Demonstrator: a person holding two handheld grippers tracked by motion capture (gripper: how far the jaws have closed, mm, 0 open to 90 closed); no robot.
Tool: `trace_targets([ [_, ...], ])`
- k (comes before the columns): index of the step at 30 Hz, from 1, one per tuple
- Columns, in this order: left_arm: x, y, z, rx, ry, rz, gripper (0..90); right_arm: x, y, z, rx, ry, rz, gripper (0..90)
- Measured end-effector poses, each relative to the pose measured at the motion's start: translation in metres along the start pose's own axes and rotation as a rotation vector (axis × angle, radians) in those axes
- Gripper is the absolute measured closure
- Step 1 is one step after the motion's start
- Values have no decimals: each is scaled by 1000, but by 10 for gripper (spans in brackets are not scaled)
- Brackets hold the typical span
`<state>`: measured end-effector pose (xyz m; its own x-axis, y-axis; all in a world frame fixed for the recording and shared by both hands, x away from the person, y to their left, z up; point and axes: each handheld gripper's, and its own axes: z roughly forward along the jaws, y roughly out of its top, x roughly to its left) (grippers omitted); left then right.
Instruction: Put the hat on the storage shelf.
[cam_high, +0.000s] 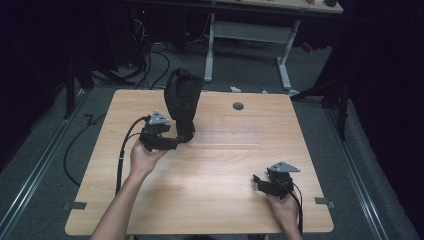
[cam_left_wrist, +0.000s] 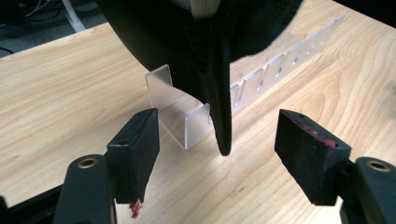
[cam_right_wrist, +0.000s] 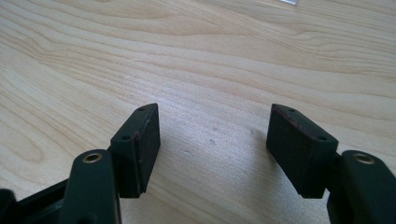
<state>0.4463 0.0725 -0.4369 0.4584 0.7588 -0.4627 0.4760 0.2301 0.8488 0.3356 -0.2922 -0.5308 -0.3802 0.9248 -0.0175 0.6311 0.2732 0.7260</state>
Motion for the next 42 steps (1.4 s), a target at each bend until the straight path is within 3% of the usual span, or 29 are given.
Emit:
trace_targets([
  [12, 1, -7, -16, -13, 5, -17, 321, 0, 0, 0, 0, 0, 0, 352],
  [22, 4, -15, -26, -18, 9, -66, 323, 0, 0, 0, 0, 0, 0, 352],
  [42, 11, -30, -45, -30, 20, -121, 321, 0, 0, 0, 1, -1, 3, 352],
])
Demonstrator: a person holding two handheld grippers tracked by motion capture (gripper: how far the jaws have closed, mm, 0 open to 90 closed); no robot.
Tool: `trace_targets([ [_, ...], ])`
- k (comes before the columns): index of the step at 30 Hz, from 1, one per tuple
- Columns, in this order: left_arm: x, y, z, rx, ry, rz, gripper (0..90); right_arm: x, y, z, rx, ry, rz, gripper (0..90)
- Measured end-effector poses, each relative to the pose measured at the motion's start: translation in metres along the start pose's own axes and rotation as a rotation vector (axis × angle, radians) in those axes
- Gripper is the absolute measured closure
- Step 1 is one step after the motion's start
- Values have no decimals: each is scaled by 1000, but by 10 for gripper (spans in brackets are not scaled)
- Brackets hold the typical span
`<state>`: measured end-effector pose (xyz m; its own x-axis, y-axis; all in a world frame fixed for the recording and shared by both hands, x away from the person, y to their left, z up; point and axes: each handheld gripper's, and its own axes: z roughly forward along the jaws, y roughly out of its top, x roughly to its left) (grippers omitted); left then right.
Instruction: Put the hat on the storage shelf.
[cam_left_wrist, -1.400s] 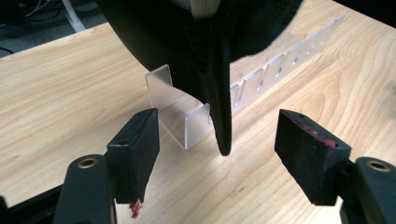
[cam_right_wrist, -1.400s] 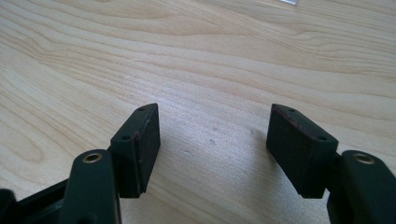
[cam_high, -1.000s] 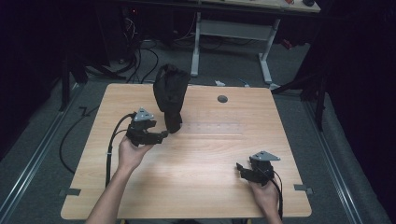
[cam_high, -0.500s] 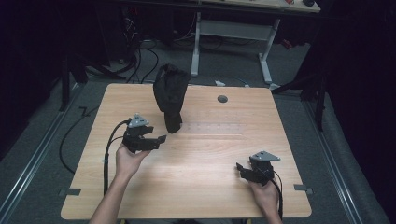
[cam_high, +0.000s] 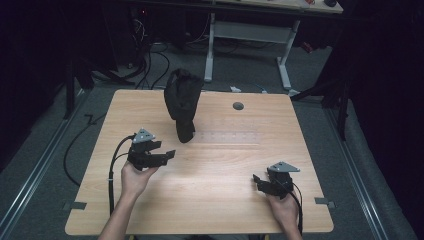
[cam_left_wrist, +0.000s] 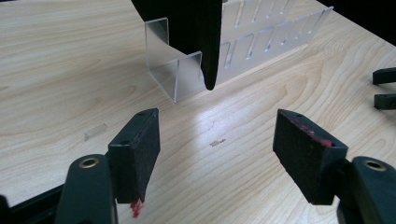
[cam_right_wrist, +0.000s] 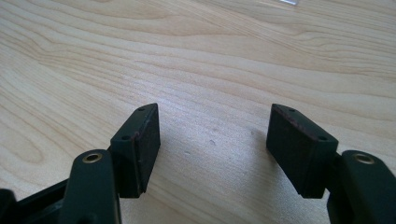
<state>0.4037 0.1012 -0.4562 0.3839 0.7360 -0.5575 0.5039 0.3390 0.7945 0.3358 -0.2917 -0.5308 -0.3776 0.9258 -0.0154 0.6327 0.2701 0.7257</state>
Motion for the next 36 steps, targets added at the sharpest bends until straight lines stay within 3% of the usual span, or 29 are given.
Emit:
trace_targets([
  [4, 3, -4, -3, -1, 6, -11, 321, 0, 0, 0, 0, 0, 1, 352],
  [10, 6, -14, -5, 11, 45, 35, 317, 0, 0, 0, -1, 0, -2, 352],
  [29, 24, -46, -13, 26, 100, -6, 316, 0, 0, 0, 0, -1, 1, 352],
  [36, 26, -61, -9, 53, 128, 22, 308, 0, 0, 0, 0, -1, 0, 352],
])
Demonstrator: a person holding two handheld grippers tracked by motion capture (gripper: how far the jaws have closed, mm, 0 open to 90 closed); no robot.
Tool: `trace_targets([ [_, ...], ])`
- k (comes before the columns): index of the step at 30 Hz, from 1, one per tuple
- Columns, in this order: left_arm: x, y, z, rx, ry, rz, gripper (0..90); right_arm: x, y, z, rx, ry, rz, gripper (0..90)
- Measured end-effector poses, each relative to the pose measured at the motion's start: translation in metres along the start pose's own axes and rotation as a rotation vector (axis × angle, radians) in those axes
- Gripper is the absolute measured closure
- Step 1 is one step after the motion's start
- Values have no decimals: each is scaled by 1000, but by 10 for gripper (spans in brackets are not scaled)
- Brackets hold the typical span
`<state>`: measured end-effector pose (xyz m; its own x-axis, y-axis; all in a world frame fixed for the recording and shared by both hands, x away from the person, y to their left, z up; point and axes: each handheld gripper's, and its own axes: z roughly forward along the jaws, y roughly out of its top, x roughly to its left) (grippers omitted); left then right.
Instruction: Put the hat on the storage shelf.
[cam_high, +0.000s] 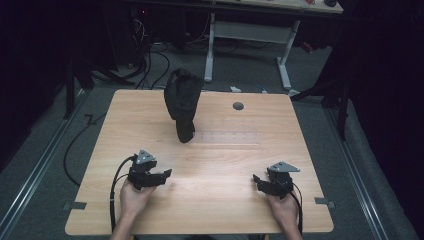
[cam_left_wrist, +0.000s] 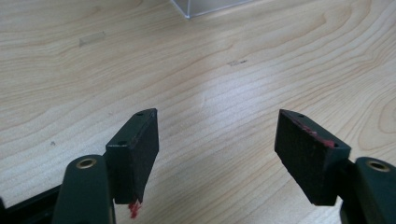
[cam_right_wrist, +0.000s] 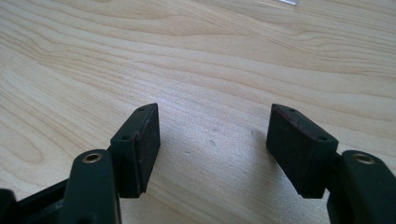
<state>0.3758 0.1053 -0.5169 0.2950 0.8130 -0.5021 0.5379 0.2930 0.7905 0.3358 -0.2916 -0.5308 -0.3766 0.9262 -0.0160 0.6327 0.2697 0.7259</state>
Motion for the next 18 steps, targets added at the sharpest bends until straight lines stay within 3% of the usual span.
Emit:
trace_targets([
  [6, 3, -12, 6, 5, 50, 58, 305, 0, 0, 0, 0, 0, 0, 352],
  [10, 6, -23, 12, 2, 113, 109, 302, 0, 0, 0, 0, 0, 0, 352],
  [15, 9, -28, 10, -66, 99, 89, 283, 0, 0, 0, 0, 0, 1, 352],
  [18, 9, -28, 10, -68, 104, 86, 277, 0, 0, 0, 0, 0, 0, 352],
])
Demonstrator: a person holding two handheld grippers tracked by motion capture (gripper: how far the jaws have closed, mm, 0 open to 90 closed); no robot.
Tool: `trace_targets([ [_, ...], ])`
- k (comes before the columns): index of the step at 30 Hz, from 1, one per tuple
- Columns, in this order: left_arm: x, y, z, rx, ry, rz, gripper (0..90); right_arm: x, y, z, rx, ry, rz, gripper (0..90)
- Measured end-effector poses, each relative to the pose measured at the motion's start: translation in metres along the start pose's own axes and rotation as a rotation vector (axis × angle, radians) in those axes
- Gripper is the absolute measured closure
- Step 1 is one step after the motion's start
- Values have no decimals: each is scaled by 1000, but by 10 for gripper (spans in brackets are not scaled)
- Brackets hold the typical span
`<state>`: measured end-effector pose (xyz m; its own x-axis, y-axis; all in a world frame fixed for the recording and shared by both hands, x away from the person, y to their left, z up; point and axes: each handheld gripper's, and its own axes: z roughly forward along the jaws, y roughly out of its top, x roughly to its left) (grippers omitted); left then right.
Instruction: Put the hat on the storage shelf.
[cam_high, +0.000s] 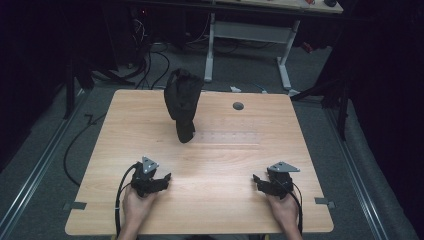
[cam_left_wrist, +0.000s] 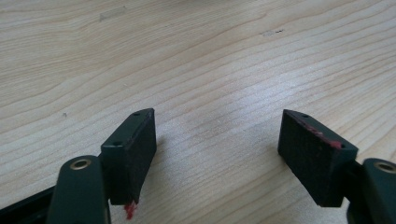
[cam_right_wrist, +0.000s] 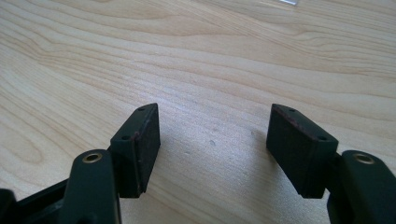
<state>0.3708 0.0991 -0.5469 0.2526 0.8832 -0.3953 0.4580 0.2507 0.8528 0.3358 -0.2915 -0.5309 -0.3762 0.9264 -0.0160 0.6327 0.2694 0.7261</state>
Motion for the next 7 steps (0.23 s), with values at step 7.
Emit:
trace_targets([
  [7, 0, 0, 0, -1, 3, -4, 271, 0, 0, 0, 0, 0, 1, 352],
])
